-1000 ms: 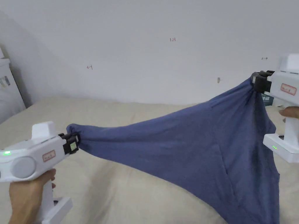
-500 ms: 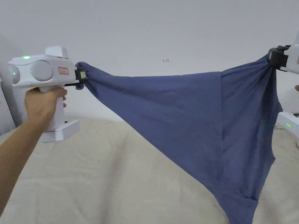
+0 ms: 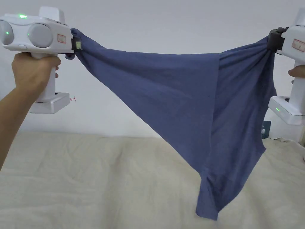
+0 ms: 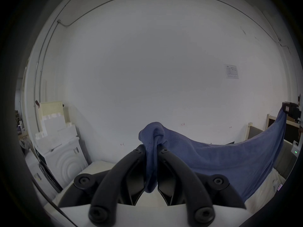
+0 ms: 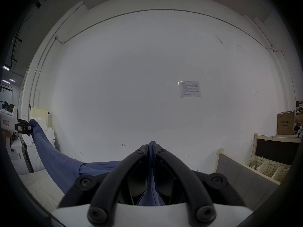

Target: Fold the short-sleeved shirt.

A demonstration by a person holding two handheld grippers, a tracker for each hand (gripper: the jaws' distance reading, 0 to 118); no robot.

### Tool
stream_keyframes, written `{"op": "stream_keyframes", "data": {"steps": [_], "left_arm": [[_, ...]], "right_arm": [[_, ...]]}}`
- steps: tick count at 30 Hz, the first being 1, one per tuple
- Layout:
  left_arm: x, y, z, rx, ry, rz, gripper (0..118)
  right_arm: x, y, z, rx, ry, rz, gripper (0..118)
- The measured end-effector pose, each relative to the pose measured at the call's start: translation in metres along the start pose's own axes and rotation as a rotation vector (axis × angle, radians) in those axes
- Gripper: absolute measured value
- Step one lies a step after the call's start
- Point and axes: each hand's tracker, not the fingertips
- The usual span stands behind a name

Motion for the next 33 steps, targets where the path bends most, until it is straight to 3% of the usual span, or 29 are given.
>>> {"op": "stream_keyframes", "data": {"steps": [7,15,25,33], "left_arm": [[0.006,-0.073,-0.023,-0.050,-0.017,-0.023,10],[0.017,-0.236,-0.030,-0.324,-0.051,0.006,10],[0.031,-0.430,0.042,-0.622,-0.084,-0.050,10],[0.021,-0.524,0.133,-0.758,-0.152,-0.113,10]], "right_arm": [[-0.006,-0.071,0.003,-0.010,0.009,0.012,3],[-0.008,-0.210,0.038,-0.258,0.017,-0.048,3],[0.005,-0.370,0.137,-0.547,0.044,-0.088,3],[0.011,-0.434,0.252,-0.702,0.024,-0.160,3]]}}
